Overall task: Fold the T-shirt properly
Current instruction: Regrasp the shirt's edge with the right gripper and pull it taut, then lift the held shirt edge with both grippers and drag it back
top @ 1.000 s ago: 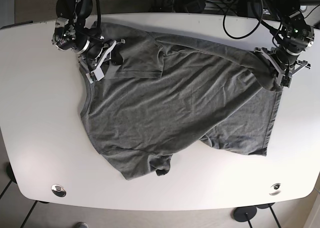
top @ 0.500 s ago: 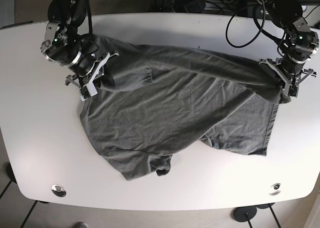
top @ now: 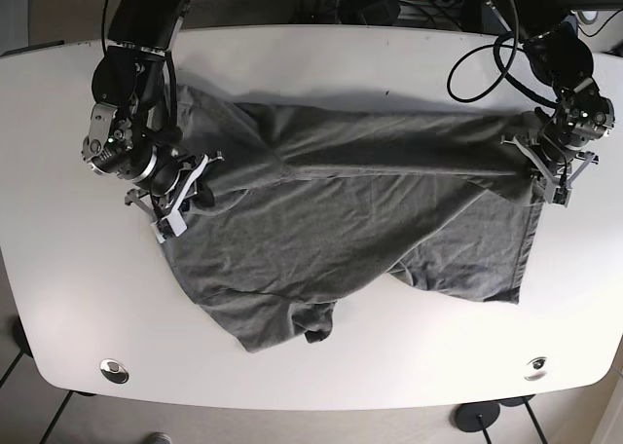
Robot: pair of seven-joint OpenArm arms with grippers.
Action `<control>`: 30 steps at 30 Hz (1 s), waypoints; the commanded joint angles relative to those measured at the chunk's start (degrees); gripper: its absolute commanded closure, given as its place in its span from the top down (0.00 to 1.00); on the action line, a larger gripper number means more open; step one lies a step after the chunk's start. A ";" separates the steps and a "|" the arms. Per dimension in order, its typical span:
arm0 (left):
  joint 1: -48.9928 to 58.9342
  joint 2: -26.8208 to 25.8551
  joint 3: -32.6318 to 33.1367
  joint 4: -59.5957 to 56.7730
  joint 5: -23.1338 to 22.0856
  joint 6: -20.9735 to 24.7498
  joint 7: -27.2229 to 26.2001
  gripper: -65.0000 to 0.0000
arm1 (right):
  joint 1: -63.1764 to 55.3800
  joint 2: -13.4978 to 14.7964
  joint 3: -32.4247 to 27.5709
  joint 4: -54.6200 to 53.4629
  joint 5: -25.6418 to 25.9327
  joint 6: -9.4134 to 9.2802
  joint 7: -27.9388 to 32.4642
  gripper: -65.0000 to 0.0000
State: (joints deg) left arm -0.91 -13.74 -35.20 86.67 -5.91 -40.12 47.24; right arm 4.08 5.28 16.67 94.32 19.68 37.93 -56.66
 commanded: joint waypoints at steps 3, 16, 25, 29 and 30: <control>-0.63 -3.45 -0.36 -2.15 0.33 0.12 -3.24 0.00 | 1.33 0.48 0.43 1.02 0.85 0.00 1.50 0.02; -0.63 -3.10 0.96 -4.61 0.24 0.12 -3.07 0.40 | 0.19 1.18 0.52 -0.30 1.46 -0.17 4.49 0.50; 9.92 -3.19 0.70 11.74 0.15 0.12 -3.16 0.52 | -18.71 1.62 4.39 17.10 1.46 0.35 4.40 0.75; 13.52 -1.96 -5.37 10.86 0.07 0.12 -3.33 0.52 | -23.29 2.94 7.38 16.23 1.46 0.44 4.40 0.71; 13.35 -1.43 -7.48 9.63 0.07 0.12 -3.42 0.52 | -23.99 2.94 7.38 15.79 1.46 0.44 4.40 0.70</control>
State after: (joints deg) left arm 12.53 -14.63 -43.35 95.57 -5.56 -39.86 44.49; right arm -19.90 7.81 23.92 109.30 19.90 37.98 -53.12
